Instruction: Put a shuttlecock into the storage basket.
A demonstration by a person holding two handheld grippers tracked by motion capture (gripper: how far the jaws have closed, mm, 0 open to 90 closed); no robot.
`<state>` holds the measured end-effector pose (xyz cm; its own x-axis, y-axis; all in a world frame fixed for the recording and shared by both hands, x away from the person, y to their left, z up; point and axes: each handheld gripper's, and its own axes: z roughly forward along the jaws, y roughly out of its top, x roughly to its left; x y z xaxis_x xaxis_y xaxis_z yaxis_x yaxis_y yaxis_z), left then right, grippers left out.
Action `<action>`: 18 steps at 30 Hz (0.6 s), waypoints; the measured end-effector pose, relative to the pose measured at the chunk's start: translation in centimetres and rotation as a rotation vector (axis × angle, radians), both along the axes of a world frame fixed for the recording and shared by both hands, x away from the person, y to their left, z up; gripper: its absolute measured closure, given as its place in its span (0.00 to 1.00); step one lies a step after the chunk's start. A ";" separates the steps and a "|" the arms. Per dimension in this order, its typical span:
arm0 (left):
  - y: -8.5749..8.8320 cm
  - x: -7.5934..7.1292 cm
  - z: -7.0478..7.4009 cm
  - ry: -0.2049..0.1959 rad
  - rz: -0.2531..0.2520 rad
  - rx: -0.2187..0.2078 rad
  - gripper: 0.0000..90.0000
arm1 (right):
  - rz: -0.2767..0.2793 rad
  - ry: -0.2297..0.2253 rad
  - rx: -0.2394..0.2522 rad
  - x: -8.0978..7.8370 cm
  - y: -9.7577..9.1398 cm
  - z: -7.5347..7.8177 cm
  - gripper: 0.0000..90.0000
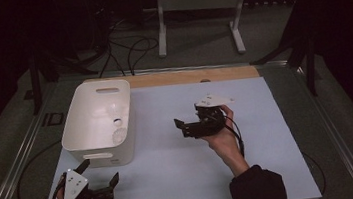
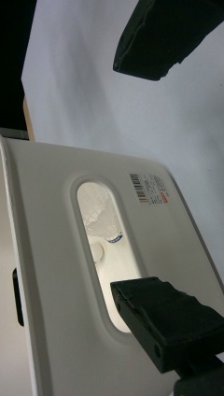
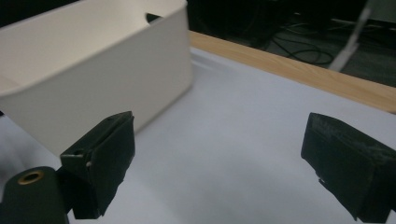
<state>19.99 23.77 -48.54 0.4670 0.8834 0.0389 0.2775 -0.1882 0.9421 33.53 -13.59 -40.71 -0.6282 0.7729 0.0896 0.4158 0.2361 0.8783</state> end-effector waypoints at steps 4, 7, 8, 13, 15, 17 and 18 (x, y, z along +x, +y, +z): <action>0.0 0.0 0.0 0.000 0.002 0.001 0.00 | -0.035 0.003 0.001 -1.0 -2.3 -0.6 0.11; 0.0 0.0 0.0 0.001 0.003 -0.002 0.00 | -0.054 -0.002 -0.015 -1.9 -3.7 -0.9 0.11; 0.0 -0.1 0.0 0.000 0.003 -0.003 0.00 | -0.062 -0.014 -0.025 -2.2 -4.1 -0.9 0.11; 0.0 -0.1 0.1 -0.003 0.006 -0.005 0.00 | -0.111 -0.039 -0.041 -3.8 -6.3 -2.1 0.11; 0.1 -0.1 0.2 -0.005 0.008 -0.009 0.00 | -0.137 -0.047 -0.036 -4.4 -7.2 -2.6 0.11; 0.1 -0.1 0.2 -0.004 0.009 -0.016 0.00 | -0.153 -0.045 -0.016 -4.9 -7.9 -3.1 0.11; 0.2 -0.1 0.2 -0.004 0.011 -0.022 0.00 | -0.157 -0.052 -0.015 -5.1 -8.2 -3.3 0.11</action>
<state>19.91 23.93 -48.33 0.4570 0.8892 0.0214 0.2753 -0.1643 0.9472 28.44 -21.79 -43.98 -0.5032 0.8629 0.0476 0.4024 0.1852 0.8965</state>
